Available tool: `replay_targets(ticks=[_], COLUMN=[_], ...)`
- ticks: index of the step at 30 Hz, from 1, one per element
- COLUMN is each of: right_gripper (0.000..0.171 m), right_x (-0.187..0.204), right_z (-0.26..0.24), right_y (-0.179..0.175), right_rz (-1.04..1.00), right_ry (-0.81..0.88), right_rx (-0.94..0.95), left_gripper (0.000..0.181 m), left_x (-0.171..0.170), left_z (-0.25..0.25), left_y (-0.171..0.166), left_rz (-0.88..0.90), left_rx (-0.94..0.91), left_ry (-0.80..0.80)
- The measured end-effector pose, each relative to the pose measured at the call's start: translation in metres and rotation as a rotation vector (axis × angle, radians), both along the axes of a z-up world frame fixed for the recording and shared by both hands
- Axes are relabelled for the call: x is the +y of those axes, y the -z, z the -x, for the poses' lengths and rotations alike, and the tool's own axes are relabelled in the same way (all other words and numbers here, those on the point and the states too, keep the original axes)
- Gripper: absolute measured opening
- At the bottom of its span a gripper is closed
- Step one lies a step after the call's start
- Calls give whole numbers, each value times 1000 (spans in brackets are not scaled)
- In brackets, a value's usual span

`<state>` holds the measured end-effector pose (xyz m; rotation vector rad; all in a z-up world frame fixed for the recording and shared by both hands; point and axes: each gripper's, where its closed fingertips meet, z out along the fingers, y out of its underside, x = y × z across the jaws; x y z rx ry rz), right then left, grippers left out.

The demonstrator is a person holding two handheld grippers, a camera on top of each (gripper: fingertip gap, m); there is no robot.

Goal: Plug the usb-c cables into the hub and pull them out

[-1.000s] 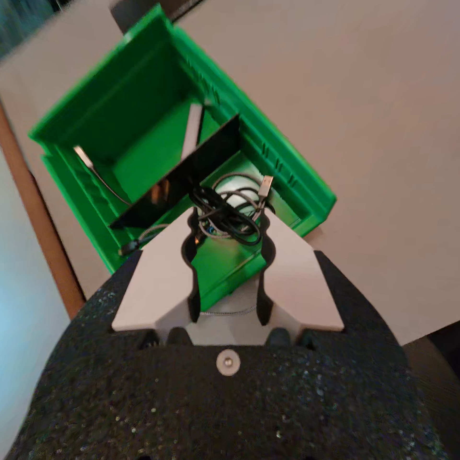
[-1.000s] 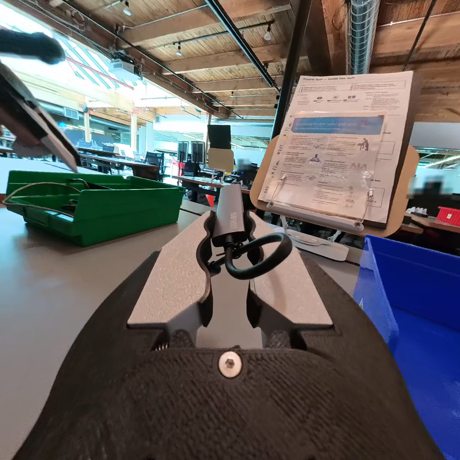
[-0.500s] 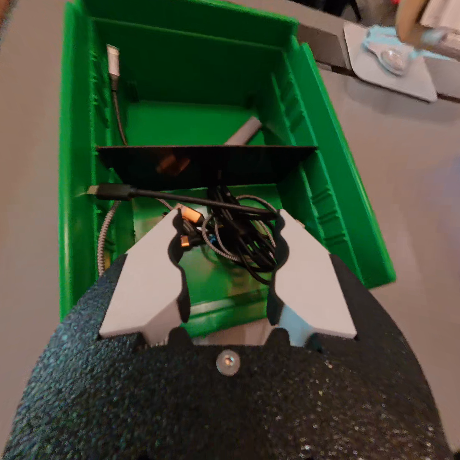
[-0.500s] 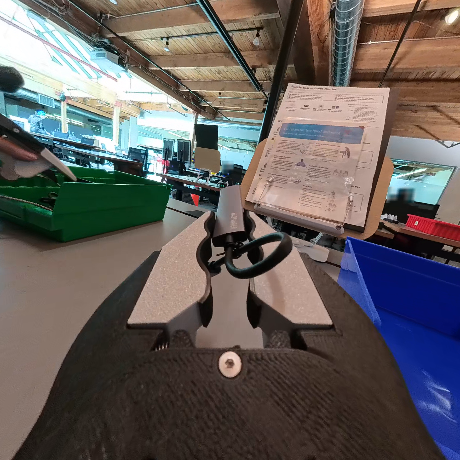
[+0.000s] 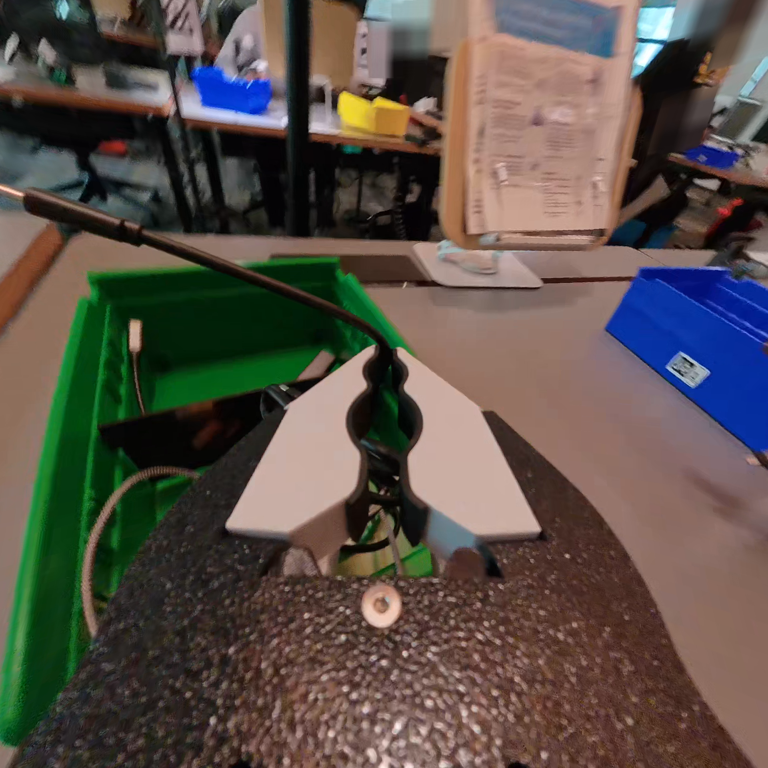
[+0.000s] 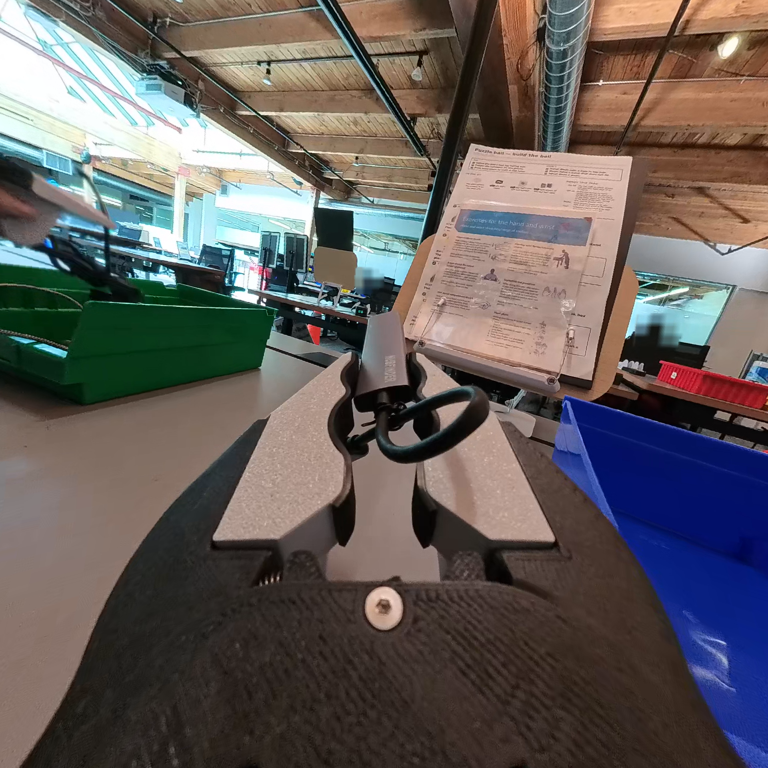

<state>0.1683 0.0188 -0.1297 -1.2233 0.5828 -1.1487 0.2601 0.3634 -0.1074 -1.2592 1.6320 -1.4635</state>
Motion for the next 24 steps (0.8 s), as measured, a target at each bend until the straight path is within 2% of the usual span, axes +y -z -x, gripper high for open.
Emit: replay_targets(ticks=[2, 4, 6, 7, 10, 14, 16, 18, 20, 22, 24], right_gripper=[23, 23, 23, 23, 23, 23, 23, 23, 23, 23, 23], right_x=[-4, -10, -17, -22, -33, -40, -42, -43, -43, -41, -40], right_z=[0, -1, -2, -2, -2, 0, 1, 2, 2, 1, 1], right_y=[-1, -2, -4, -5, -7, -8, -8, -9, -9, -8, -8], right_rz=[-18, -31, -57, -80, -127, -141, -151, -153, -154, -144, -133], right_ry=[9, 33, 60, 69, 90, 111, 104, 106, 104, 101, 101], right_rx=[-2, -8, -12, -11, -12, -21, -19, -20, -19, -18, -20], left_gripper=[2, 2, 2, 2, 2, 2, 2, 3, 6, 9, 19], left_x=[-18, -47, -88, -110, -158, -193, -199, -203, -206, -199, -188], left_z=[15, 36, 66, 83, 129, 147, 150, 147, 127, 99, 76], left_y=[-36, -71, -91, -90, -58, 19, 56, 75, 84, 93, 99], left_rz=[-63, -97, -120, -132, -143, -156, -173, -167, -166, -223, -294], left_rx=[-108, -204, -258, -236, -34, 330, 520, 604, 597, 589, 587], left_ry=[91, 251, 511, 669, 1096, 1372, 1415, 1415, 1304, 1112, 947])
